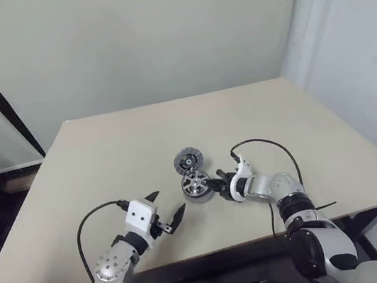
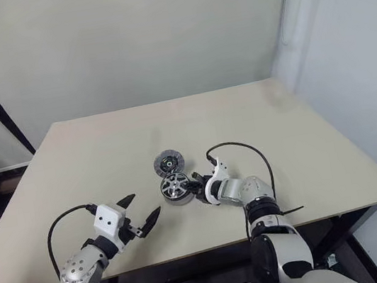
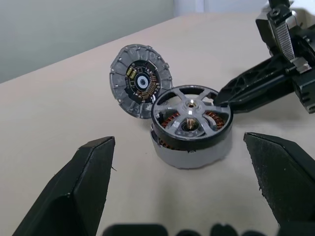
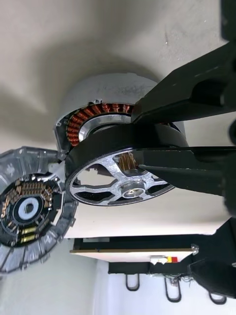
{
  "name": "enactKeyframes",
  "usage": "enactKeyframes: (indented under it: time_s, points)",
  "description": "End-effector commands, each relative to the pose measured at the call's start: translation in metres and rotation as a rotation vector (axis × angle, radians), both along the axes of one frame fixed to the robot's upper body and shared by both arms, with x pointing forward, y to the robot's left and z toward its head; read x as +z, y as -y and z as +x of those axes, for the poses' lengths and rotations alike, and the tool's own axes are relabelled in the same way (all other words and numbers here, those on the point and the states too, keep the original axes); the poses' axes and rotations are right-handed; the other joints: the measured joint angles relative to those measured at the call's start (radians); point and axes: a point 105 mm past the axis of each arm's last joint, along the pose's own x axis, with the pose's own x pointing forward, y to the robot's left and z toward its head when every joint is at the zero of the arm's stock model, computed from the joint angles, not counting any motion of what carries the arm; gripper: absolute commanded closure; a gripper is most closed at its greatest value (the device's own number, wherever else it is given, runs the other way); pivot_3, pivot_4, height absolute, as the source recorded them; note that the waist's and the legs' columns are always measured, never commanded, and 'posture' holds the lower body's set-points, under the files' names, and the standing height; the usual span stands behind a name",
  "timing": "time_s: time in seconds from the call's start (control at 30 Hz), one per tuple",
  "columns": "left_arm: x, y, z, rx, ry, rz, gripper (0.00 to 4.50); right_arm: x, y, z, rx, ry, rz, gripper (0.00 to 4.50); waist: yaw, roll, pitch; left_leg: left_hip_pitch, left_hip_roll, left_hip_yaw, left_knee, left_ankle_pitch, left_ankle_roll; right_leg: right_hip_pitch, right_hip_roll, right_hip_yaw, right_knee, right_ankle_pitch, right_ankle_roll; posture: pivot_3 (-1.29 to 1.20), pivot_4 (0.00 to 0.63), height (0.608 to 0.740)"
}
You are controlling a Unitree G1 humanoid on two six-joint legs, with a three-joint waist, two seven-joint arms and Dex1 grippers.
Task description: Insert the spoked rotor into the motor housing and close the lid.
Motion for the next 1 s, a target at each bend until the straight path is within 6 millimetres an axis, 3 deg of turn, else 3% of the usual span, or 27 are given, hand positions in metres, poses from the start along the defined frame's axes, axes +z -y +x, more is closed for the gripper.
enactKeyframes:
  time_s: [0.03, 0.5, 1.0]
  points:
    - [0.014, 0.002, 0.003, -0.009, 0.061, 0.008, 0.0, 0.031, -0.012, 0.013, -0.011, 0.083, 0.062, 4.17, 0.0, 0.0, 0.0, 0.0, 0.0, 0.0, 0.0, 0.0, 0.0, 0.0, 0.0, 0.0, 0.0, 0.0, 0.0, 0.0, 0.0, 0.74]
    - [0.014, 0.002, 0.003, -0.01, 0.062, 0.01, 0.0, 0.028, -0.011, 0.007, 0.078, 0.123, -0.022, 4.17, 0.0, 0.0, 0.0, -0.001, 0.0, 0.0, -0.001, 0.0, 0.0, -0.001, 0.0, 0.0, -0.001, 0.0, 0.0, 0.0, 0.0, 0.74]
    - [0.015, 0.003, 0.003, -0.011, 0.066, 0.009, 0.0, 0.02, -0.008, 0.013, 0.032, 0.113, -0.063, 4.17, 0.0, 0.0, 0.0, -0.001, 0.0, 0.0, -0.001, 0.0, 0.0, -0.001, 0.0, 0.0, -0.001, 0.0, 0.0, 0.0, 0.0, 0.74]
